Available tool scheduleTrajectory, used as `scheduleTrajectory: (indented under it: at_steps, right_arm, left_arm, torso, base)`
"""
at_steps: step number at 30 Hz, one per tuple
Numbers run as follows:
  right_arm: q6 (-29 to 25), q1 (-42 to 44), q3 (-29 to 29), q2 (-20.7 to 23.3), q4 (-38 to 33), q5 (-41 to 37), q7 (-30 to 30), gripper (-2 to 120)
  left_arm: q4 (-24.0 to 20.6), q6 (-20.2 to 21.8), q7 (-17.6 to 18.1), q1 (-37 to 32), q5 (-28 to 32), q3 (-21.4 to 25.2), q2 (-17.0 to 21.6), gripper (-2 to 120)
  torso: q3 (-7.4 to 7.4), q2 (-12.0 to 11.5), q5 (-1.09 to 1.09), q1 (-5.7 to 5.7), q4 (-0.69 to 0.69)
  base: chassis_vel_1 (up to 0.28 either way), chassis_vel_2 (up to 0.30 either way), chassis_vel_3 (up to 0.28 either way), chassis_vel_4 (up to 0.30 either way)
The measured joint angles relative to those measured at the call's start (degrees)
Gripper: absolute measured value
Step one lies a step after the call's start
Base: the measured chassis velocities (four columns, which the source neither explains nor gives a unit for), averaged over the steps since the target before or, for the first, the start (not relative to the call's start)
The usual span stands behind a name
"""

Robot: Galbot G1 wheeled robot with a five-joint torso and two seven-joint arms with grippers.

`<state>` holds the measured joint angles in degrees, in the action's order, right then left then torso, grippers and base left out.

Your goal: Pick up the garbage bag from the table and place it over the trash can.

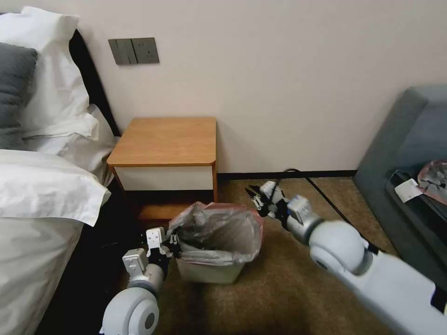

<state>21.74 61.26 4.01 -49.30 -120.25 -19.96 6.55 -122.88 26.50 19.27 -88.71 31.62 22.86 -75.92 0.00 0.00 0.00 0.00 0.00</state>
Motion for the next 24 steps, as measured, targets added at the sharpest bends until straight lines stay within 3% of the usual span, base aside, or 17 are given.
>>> scheduleTrajectory:
  at_steps: [3, 5, 7, 10, 19, 23, 24]
  right_arm:
    - [-3.7, 4.9, 4.9, -3.3, 0.0, 2.0, -0.7, 40]
    - [-7.4, 10.1, 9.7, -7.2, 0.3, 3.1, -1.9, 52]
    - [-8.2, 11.8, 11.3, -8.4, 0.3, 3.3, -2.2, 55]
    - [-11.3, 18.0, 18.1, -13.3, 0.3, 3.5, -3.8, 70]
    - [-15.2, 23.0, 21.1, -19.5, 1.4, 4.5, -5.4, 98]
    - [-17.2, 23.7, 20.4, -23.1, 2.5, 6.4, -6.2, 100]
    - [-17.2, 23.7, 20.4, -23.1, 2.5, 6.4, -6.2, 100]
  left_arm:
    - [1.2, -0.7, -0.1, 0.2, 0.4, 0.0, 0.0, 10]
    - [3.3, -4.2, -1.2, 0.6, 0.7, 0.1, -0.1, 10]
    - [3.9, -5.0, -1.3, 0.8, 0.9, 0.1, -0.1, 10]
    - [5.4, -7.1, -1.5, 1.1, 2.9, 0.1, -0.6, 10]
    - [6.6, -7.4, -1.5, 1.4, 3.1, -0.3, -1.0, 10]
    - [7.2, -7.3, -1.6, 1.2, 3.1, -0.3, -0.9, 28]
    - [7.2, -7.3, -1.6, 1.2, 3.1, -0.3, -0.9, 28]
  torso:
    - [0.0, 0.0, -0.01, 0.0, 0.01]
    - [0.0, 0.0, 0.0, 0.0, 0.0]
    - [0.0, 0.0, 0.0, 0.0, 0.0]
    - [0.0, 0.0, -0.01, 0.0, 0.0]
    - [0.0, 0.0, -0.01, 0.0, 0.01]
    - [0.0, 0.0, -0.01, 0.0, 0.01]
    - [0.0, 0.0, -0.01, 0.0, 0.01]
  base:
    - [0.0, 0.0, 0.0, 0.0]
    - [0.0, 0.0, 0.0, 0.0]
    - [0.0, 0.0, 0.0, 0.0]
    - [0.0, 0.0, 0.0, 0.0]
    - [0.0, 0.0, 0.0, 0.0]
    - [0.0, 0.0, 0.0, 0.0]
    - [0.0, 0.0, 0.0, 0.0]
